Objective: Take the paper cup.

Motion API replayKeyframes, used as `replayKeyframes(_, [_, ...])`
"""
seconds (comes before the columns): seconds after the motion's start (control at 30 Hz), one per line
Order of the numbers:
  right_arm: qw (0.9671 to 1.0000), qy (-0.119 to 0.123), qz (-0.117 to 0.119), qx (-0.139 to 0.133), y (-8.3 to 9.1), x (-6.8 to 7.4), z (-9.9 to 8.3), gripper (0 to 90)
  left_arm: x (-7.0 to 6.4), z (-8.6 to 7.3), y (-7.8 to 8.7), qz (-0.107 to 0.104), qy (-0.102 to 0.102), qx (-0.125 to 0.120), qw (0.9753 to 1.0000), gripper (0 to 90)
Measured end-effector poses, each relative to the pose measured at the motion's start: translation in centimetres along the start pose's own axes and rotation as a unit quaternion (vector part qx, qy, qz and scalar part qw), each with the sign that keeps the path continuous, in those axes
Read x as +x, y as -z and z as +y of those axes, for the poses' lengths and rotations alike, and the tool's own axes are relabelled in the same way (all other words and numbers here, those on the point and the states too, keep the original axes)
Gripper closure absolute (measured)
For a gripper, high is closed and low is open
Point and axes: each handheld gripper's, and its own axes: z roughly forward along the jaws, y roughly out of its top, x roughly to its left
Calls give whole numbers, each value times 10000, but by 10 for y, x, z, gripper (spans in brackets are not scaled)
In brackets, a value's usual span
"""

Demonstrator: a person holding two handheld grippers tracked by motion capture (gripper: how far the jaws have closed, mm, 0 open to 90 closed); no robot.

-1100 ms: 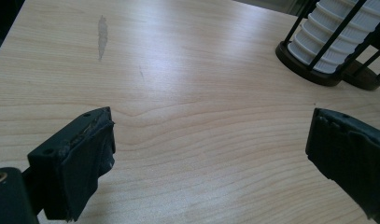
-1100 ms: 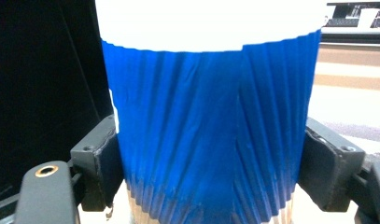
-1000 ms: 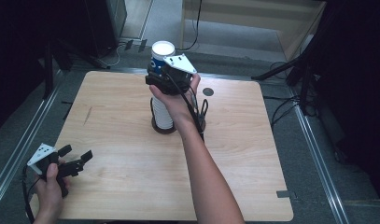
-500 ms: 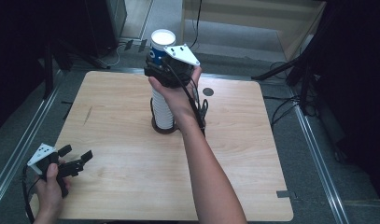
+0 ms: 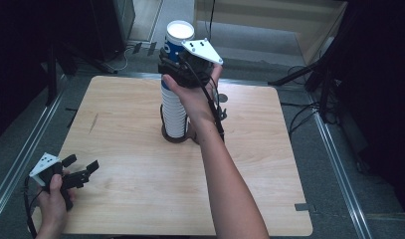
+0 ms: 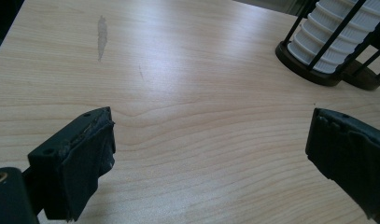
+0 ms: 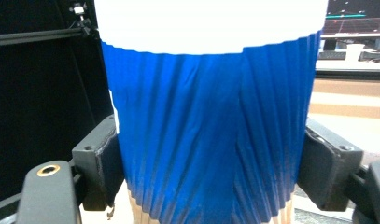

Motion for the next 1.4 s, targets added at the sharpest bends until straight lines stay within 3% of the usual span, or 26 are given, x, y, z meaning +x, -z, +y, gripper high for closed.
replayKeyframes(0.63, [9988,7,-421,-237,28,-37,4,200,0,0,0,9,-3,-2,10000,23])
replayKeyframes(0.9, [9974,32,-692,-214,40,-56,-9,202,0,0,0,14,-6,2,10000,23])
replayKeyframes(1.4, [9958,79,-908,-69,63,-83,-39,202,-1,0,0,28,-8,11,10000,23])
